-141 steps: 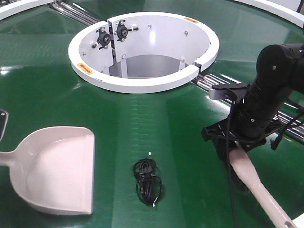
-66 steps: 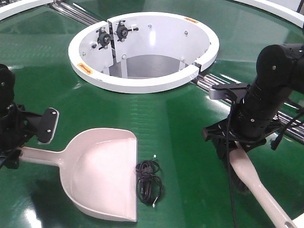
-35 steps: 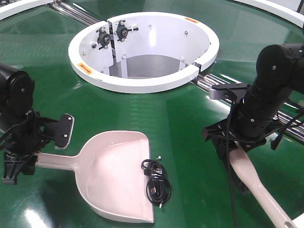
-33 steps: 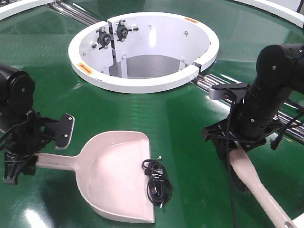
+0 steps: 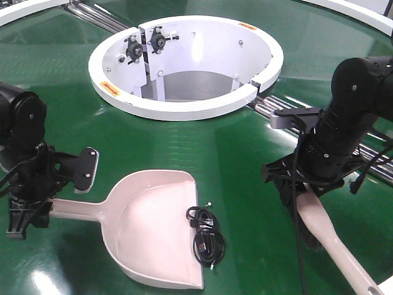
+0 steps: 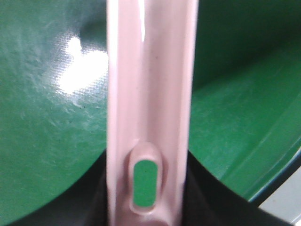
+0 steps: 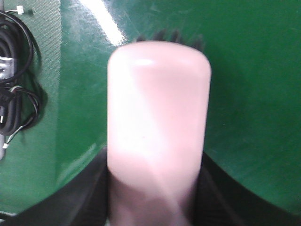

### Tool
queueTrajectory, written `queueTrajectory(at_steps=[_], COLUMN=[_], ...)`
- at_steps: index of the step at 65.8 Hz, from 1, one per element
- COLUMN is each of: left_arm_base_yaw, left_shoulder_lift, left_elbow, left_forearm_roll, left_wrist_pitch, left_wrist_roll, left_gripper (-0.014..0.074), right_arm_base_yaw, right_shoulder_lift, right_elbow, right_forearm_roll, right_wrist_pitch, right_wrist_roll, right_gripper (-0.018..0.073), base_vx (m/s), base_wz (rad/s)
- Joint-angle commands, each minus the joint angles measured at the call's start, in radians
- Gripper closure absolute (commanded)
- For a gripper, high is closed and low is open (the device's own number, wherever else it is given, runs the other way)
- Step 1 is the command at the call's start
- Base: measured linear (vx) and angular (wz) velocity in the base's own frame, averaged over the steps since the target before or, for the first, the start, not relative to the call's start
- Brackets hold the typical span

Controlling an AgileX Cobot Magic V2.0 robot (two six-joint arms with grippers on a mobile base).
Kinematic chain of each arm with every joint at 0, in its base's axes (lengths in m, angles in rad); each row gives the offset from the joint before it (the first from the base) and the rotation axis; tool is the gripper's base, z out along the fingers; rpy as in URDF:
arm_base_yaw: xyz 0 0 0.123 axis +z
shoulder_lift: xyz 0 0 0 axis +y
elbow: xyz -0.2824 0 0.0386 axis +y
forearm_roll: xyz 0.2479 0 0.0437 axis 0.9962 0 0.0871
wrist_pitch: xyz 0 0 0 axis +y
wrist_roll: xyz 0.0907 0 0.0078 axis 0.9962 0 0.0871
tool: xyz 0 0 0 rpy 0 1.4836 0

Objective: Clean and inspect green conveyor with broom and dustpan
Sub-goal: 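Hold the dustpan steady with the left gripper next to the cable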

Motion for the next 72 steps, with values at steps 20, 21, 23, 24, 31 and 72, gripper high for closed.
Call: queueTrajectory(at_steps=[20, 21, 23, 24, 31, 72], left_arm_base_yaw=[-0.012, -0.012, -0.012, -0.012, -0.012, -0.012], left_shoulder_lift=[-0.035, -0.035, -0.035, -0.035, -0.035, -0.035], left_elbow=[-0.024, -0.024, -0.024, -0.024, -0.024, -0.024], left_forearm_roll=[-0.033, -0.033, -0.033, -0.033, -0.033, -0.033], left_wrist_pitch=[0.027, 0.027, 0.027, 0.027, 0.027, 0.028], left_wrist_roll=[0.007, 0.007, 0.007, 0.007, 0.007, 0.007], left_gripper=[0.062, 0.062, 0.062, 0.062, 0.062, 0.062], right_arm_base_yaw=[-0.006, -0.006, -0.006, -0.006, -0.006, -0.005], right_shoulder_lift=[-0.043, -0.043, -0.043, -0.043, -0.043, -0.032], right_elbow=[-0.026, -0.026, -0.026, -0.026, -0.026, -0.026], right_forearm_roll=[0.008, 0.008, 0.008, 0.008, 0.008, 0.011], right_wrist_pitch=[0.049, 0.049, 0.049, 0.049, 0.049, 0.007], right_wrist_roll=[-0.003, -0.003, -0.003, -0.003, -0.003, 0.002], right_gripper=[0.0565, 0.0565, 0.0565, 0.0565, 0.0565, 0.0565], base_vx=[0.0, 0.0, 0.0, 0.0, 0.0, 0.0], base_wz=[0.0, 0.0, 0.0, 0.0, 0.0, 0.0])
